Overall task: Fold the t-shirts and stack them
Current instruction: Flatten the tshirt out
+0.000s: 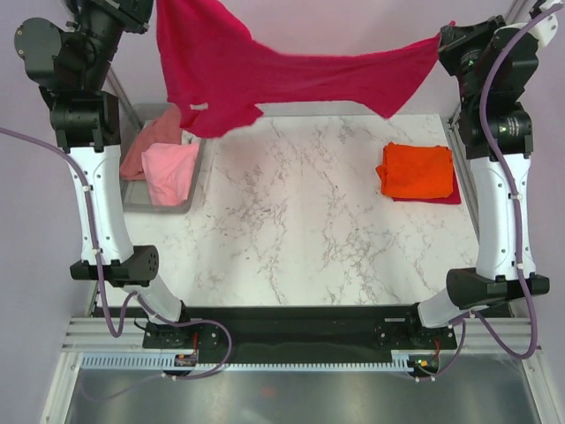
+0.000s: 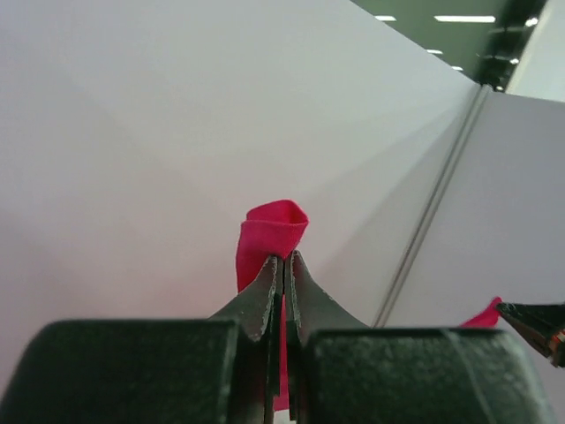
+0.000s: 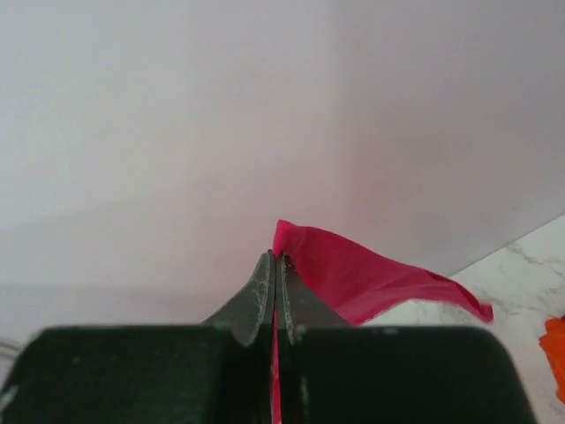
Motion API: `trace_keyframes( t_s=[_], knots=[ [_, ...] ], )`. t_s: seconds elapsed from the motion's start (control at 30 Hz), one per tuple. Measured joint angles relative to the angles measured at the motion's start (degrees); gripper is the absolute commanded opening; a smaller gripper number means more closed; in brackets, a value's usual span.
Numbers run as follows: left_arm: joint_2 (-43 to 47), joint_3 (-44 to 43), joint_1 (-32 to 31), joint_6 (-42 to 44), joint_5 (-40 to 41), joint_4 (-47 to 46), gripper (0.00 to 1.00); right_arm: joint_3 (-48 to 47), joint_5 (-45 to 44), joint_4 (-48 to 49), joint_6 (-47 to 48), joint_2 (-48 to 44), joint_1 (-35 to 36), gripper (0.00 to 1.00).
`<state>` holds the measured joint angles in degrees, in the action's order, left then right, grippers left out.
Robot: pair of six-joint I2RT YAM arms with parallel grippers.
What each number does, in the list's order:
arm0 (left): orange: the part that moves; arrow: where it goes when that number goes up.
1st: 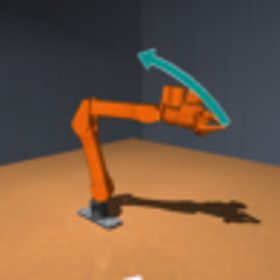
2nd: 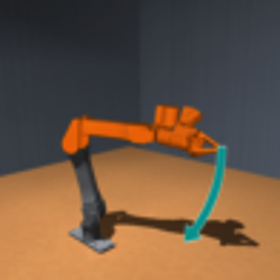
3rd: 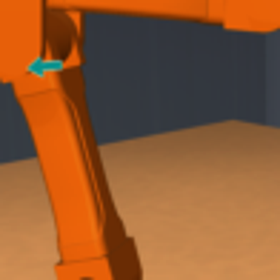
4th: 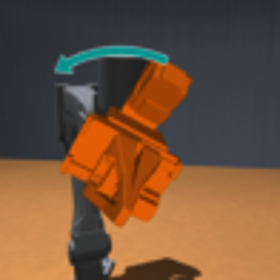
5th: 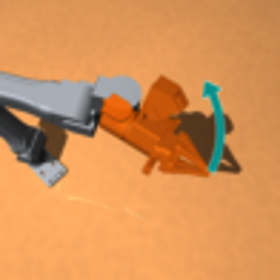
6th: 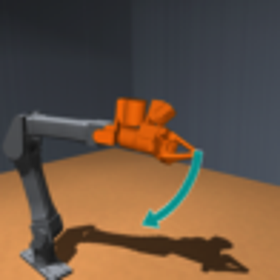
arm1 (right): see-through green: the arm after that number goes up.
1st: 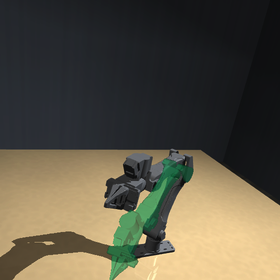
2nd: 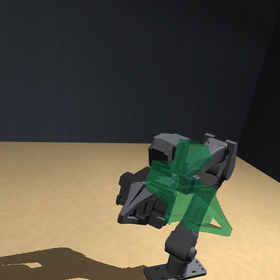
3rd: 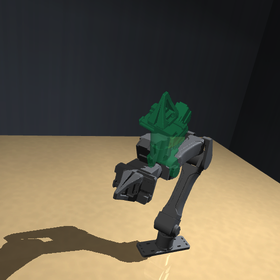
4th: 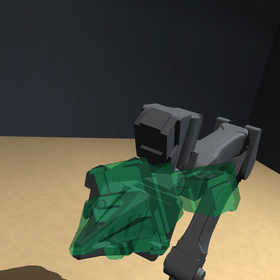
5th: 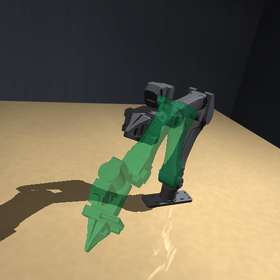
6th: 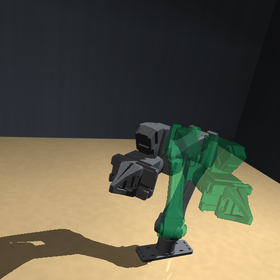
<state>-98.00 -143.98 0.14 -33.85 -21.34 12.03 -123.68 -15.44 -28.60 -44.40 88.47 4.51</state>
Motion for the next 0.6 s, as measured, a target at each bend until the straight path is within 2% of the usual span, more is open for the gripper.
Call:
trace_keyframes(
  t_s=[0.1, 0.2, 0.23, 0.37, 0.5, 0.6],
  knots=[
    [1.1, 5.7, 0.0, -0.1, -3.6, -4.9, 0.02, 6.2, 4.2, 5.7, -0.5, -0.9, -0.2, 0.0],
    [6.3, 23.2, -0.3, -0.1, -6.1, -9.7, 0.02, 20.0, 7.5, 10.5, -1.0, -3.4, -0.2, 0.0],
    [9.2, 33.0, -0.4, 0.0, -6.3, -11.9, 0.02, 25.2, 8.6, 11.8, -1.3, -3.7, -0.2, 0.0],
    [16.2, 60.8, -0.7, 0.0, -6.0, -15.1, 0.02, 45.4, 11.6, 17.1, -2.6, -4.1, -0.3, 0.0],
    [22.1, 79.0, -1.2, -0.5, -6.7, -15.3, 0.02, 61.7, 13.1, 19.2, -3.2, -5.7, -0.3, 0.0],
    [30.6, 90.4, -2.3, -0.7, -7.5, -16.0, 0.02, 70.2, 13.6, 20.6, -3.3, -8.2, -0.3, 0.0]
  ],
)
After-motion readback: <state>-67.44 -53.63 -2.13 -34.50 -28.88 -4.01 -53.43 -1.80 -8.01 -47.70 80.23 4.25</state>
